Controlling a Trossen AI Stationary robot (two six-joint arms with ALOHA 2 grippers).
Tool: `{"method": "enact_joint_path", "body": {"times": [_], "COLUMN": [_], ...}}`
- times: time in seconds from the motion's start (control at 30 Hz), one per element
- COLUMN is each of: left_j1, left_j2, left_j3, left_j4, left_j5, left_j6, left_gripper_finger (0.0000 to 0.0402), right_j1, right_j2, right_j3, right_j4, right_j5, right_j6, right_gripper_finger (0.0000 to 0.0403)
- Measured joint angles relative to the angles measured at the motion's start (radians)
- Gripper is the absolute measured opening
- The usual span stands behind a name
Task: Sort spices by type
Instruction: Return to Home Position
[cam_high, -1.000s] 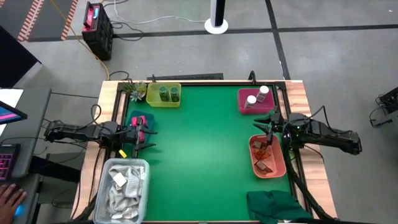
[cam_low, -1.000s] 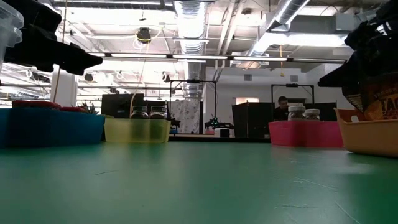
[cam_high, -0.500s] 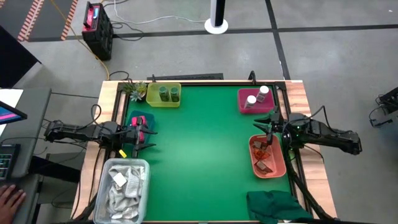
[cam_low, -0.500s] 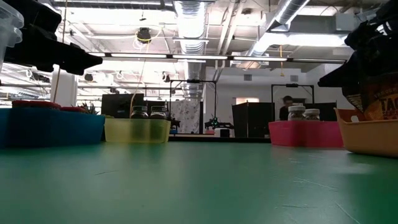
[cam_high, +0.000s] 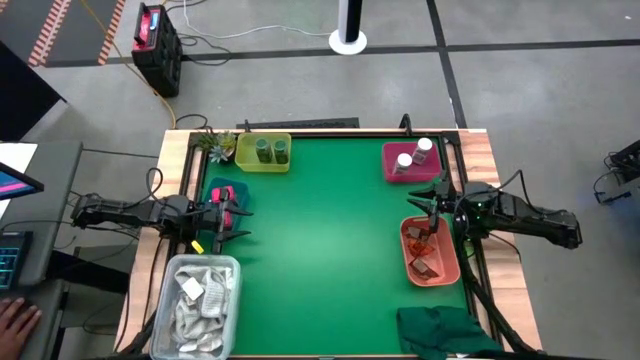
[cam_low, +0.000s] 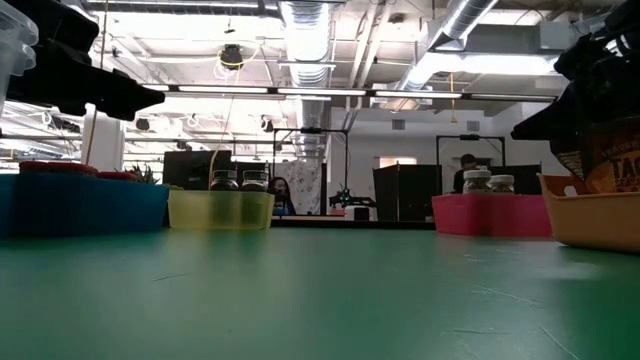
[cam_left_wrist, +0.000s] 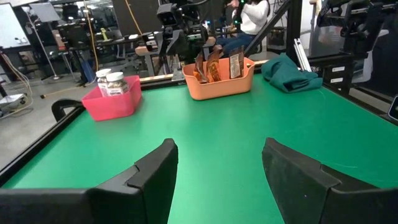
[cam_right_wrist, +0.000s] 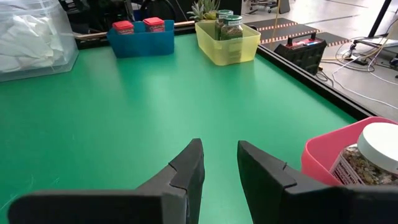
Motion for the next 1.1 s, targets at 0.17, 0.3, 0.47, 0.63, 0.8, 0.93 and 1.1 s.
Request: {"method": "enact_joint_path", "body": {"times": [0.17, 0.3, 0.47, 0.63, 0.8, 0.93, 1.1], "left_j1": [0.000, 0.000, 0.000, 0.000, 0.000, 0.000, 0.000], "left_j2": [0.000, 0.000, 0.000, 0.000, 0.000, 0.000, 0.000], "left_j3": [0.000, 0.000, 0.000, 0.000, 0.000, 0.000, 0.000], "left_j4": [0.000, 0.000, 0.000, 0.000, 0.000, 0.000, 0.000], "left_j5": [0.000, 0.000, 0.000, 0.000, 0.000, 0.000, 0.000], "left_j6": [0.000, 0.000, 0.000, 0.000, 0.000, 0.000, 0.000], "left_gripper_finger": [0.0224, 0.0224, 0.0224, 0.0224, 0.0224, 0.0224, 0.0224], "right_j1": [0.000, 0.000, 0.000, 0.000, 0.000, 0.000, 0.000], "right_j2": [0.000, 0.000, 0.000, 0.000, 0.000, 0.000, 0.000], "right_j3": [0.000, 0.000, 0.000, 0.000, 0.000, 0.000, 0.000], "right_j4": [0.000, 0.000, 0.000, 0.000, 0.000, 0.000, 0.000], "right_j5": [0.000, 0.000, 0.000, 0.000, 0.000, 0.000, 0.000], "right_j6": [0.000, 0.000, 0.000, 0.000, 0.000, 0.000, 0.000], "right_gripper_finger": [0.0127, 0.0127, 0.0127, 0.0127, 0.0127, 0.0127, 0.0127]}}
